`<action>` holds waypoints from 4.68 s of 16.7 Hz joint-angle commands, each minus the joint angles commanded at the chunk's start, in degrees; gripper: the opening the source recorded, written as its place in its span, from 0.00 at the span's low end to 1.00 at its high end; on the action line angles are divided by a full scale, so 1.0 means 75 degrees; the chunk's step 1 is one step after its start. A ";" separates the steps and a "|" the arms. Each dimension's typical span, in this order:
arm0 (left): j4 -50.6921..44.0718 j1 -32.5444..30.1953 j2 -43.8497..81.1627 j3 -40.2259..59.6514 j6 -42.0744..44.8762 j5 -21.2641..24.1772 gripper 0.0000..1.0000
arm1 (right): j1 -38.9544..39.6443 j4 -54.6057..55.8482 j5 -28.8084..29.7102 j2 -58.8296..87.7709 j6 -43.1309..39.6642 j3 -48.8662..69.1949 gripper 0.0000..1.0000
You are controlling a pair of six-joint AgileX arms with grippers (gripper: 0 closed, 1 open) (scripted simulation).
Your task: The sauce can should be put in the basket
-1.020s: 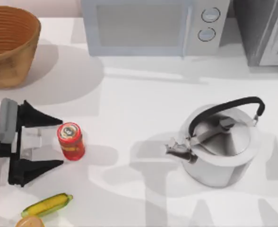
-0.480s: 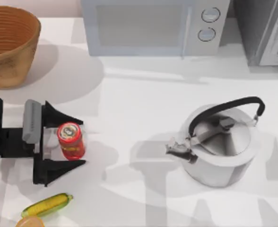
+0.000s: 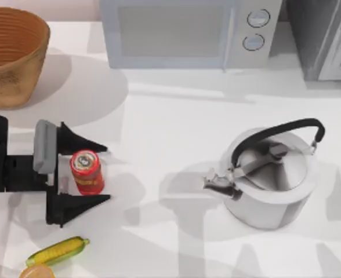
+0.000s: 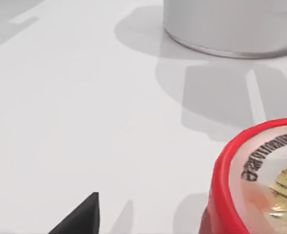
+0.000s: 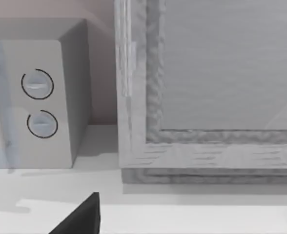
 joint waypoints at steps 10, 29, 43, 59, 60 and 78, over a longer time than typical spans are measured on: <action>0.0000 0.0000 0.0000 0.0000 0.0000 0.0000 0.32 | 0.0000 0.0000 0.0000 0.0000 0.0000 0.0000 1.00; -0.0667 0.0038 -0.0768 0.1085 -0.0898 -0.0128 0.00 | 0.0000 0.0000 0.0000 0.0000 0.0000 0.0000 1.00; -0.4064 0.3556 -0.0703 0.7027 -0.3858 -0.0700 0.00 | 0.0000 0.0000 0.0000 0.0000 0.0000 0.0000 1.00; -0.2185 0.2916 -0.0309 0.6682 -0.4950 -0.1248 0.00 | 0.0000 0.0000 0.0000 0.0000 0.0000 0.0000 1.00; -0.1967 0.2838 -0.0256 0.6642 -0.5085 -0.1312 0.00 | 0.0000 0.0000 0.0000 0.0000 0.0000 0.0000 1.00; -0.1770 0.2698 -0.0169 0.6576 -0.5254 -0.1409 0.98 | 0.0000 0.0000 0.0000 0.0000 0.0000 0.0000 1.00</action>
